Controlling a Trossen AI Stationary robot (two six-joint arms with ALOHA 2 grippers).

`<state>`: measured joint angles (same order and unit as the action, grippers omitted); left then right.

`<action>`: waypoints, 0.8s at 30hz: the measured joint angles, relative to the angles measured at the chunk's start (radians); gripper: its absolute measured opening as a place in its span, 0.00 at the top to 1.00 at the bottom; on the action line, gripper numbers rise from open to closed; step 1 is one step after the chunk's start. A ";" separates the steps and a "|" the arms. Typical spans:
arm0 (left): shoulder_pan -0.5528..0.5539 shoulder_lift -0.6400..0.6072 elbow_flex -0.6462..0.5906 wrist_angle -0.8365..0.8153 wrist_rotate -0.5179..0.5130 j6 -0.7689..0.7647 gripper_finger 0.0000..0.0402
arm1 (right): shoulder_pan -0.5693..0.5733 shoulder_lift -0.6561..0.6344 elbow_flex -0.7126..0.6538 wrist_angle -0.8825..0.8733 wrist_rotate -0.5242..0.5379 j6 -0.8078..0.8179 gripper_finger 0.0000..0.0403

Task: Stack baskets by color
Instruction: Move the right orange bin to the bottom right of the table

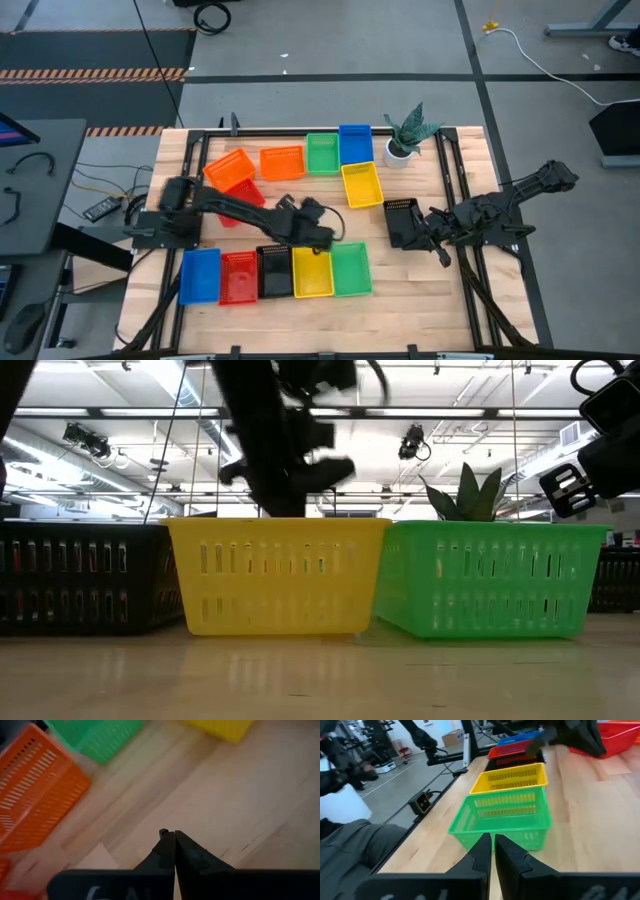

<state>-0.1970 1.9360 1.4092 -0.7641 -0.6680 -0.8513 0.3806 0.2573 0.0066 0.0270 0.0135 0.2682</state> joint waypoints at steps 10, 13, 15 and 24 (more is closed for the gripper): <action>-0.023 -0.338 -0.092 -0.336 -0.040 -0.199 0.93 | 0.007 0.000 0.000 -0.002 0.039 -0.008 0.93; -0.009 -0.386 -0.092 -0.572 0.029 -0.374 0.90 | 0.007 0.000 0.000 -0.005 0.039 -0.007 0.93; -0.001 -0.403 -0.093 -0.673 0.069 -0.434 0.85 | 0.007 0.000 0.000 -0.005 0.038 -0.006 0.93; 0.045 -0.545 -0.325 -0.534 0.258 -0.478 0.52 | 0.007 0.000 0.000 -0.005 0.038 -0.006 0.93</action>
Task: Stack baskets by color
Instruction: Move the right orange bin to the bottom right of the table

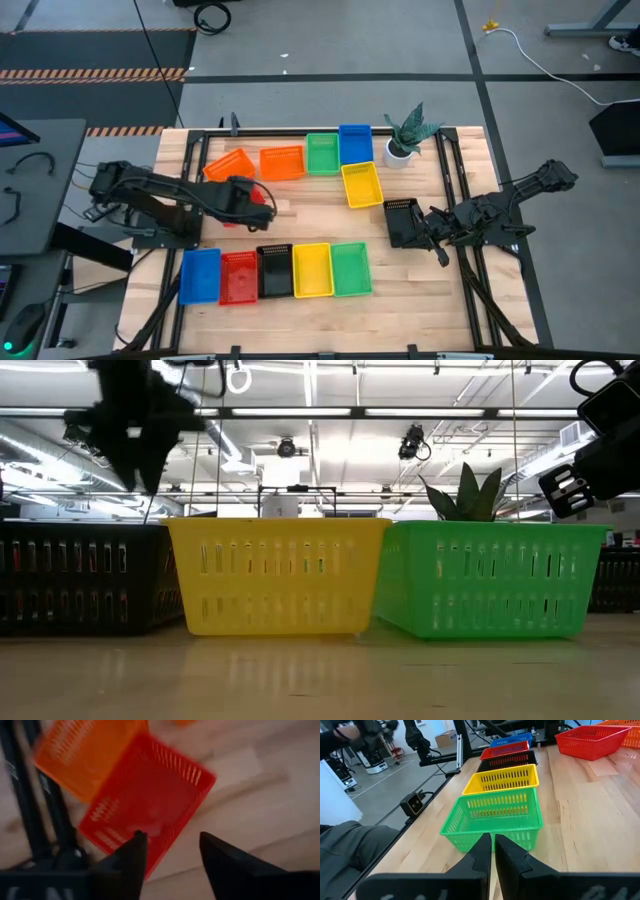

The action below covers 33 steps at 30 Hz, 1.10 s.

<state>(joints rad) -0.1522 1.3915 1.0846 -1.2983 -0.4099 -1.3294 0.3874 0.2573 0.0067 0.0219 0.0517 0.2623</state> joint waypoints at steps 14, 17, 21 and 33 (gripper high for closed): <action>0.095 -0.116 -0.303 0.509 -0.123 0.103 0.42 | 0.000 0.000 0.000 0.014 0.011 -0.024 0.93; 0.166 -0.116 -0.303 0.651 -0.096 0.294 0.45 | 0.000 0.000 0.000 0.023 0.011 -0.029 0.93; 0.265 -0.069 -0.291 0.807 -0.011 0.522 0.48 | 0.000 0.000 0.000 0.030 0.011 -0.031 0.93; 0.375 0.304 0.000 0.838 0.023 1.028 0.43 | 0.000 0.000 0.000 0.029 0.008 -0.031 0.93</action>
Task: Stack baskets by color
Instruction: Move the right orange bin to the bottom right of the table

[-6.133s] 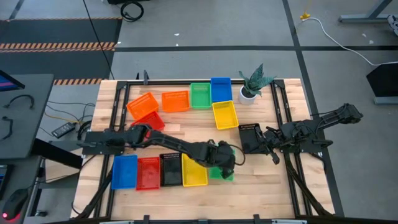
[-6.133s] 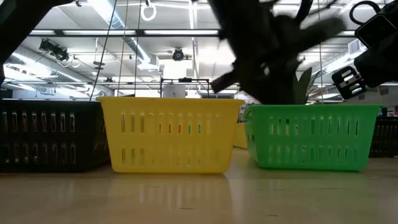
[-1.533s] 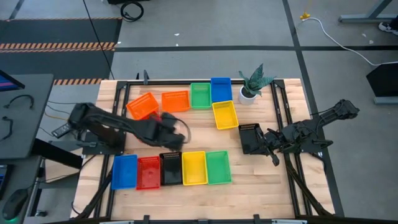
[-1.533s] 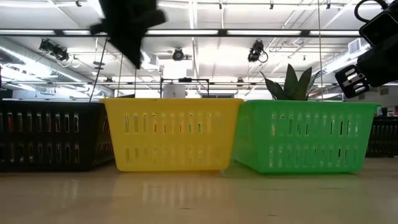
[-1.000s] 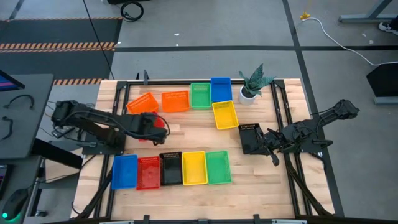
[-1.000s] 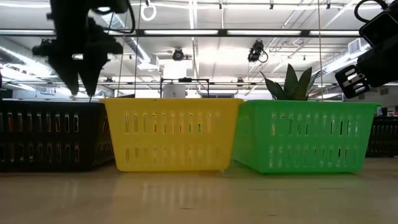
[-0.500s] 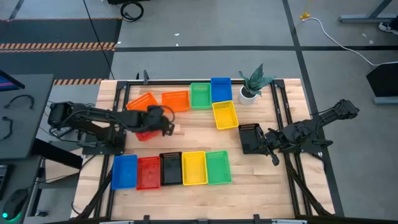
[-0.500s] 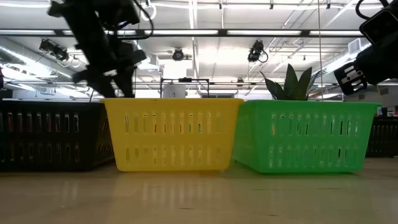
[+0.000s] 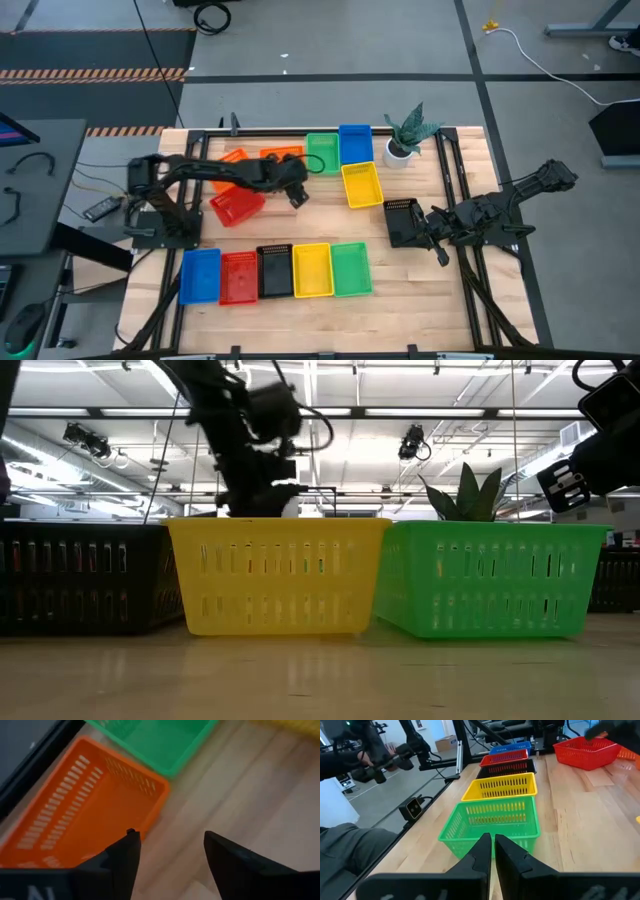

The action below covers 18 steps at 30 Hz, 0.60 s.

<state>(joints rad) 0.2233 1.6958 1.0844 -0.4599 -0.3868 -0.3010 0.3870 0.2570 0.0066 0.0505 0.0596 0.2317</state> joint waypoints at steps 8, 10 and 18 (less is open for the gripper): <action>0.058 0.142 0.102 -0.064 0.018 0.142 0.41 | 0.000 0.000 0.000 -0.009 -0.004 0.012 0.93; 0.063 0.155 0.103 -0.071 0.032 0.181 0.44 | 0.000 0.001 0.000 -0.010 -0.005 0.012 0.93; 0.042 0.162 0.103 -0.109 0.097 0.219 0.77 | 0.000 0.006 0.000 -0.016 -0.005 0.012 0.93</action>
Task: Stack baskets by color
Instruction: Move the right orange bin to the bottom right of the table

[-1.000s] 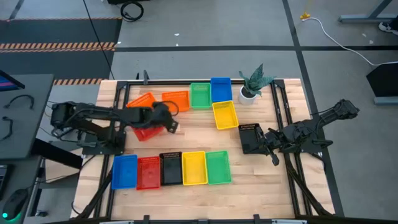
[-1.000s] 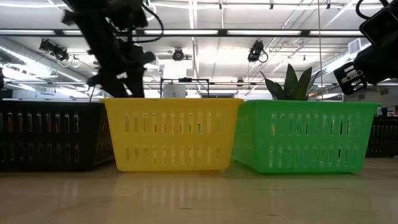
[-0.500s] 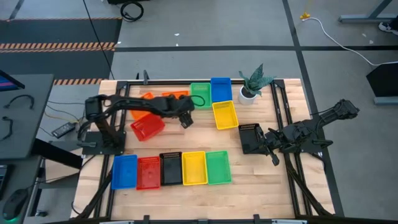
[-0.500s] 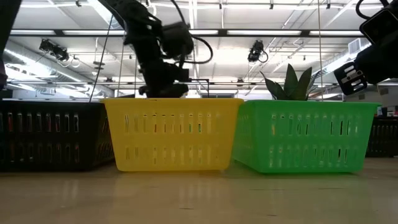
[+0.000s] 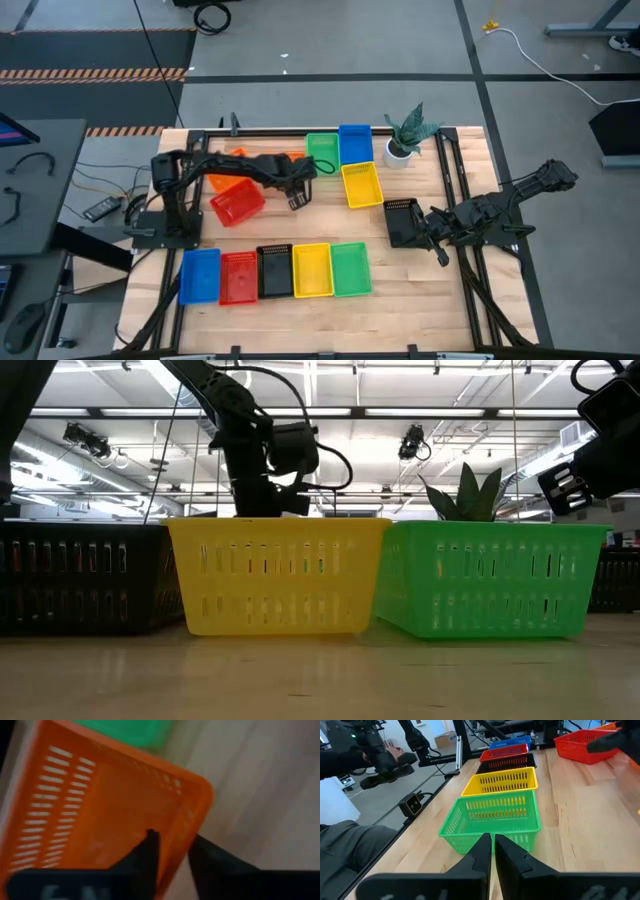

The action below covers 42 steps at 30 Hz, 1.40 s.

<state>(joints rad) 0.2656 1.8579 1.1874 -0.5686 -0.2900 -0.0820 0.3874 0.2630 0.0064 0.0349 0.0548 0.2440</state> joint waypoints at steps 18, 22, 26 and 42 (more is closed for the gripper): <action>-0.349 -0.006 0.508 -0.230 -0.054 0.181 0.97 | 0.002 0.000 0.000 0.000 -0.006 0.030 0.93; -0.447 0.000 0.508 -0.015 -0.031 0.389 0.97 | 0.034 0.001 0.000 0.022 -0.076 0.083 0.93; -0.518 0.059 0.509 0.186 0.010 0.608 0.97 | 0.104 -0.002 0.000 0.141 -0.179 0.104 0.93; -0.584 0.335 0.508 0.873 0.269 0.833 0.97 | 0.378 -0.072 0.075 0.285 -0.341 0.030 0.93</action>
<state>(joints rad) -0.3180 2.1924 1.6958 0.3046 -0.0215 0.7514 0.7650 0.1906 0.0809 0.3196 -0.2858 0.2744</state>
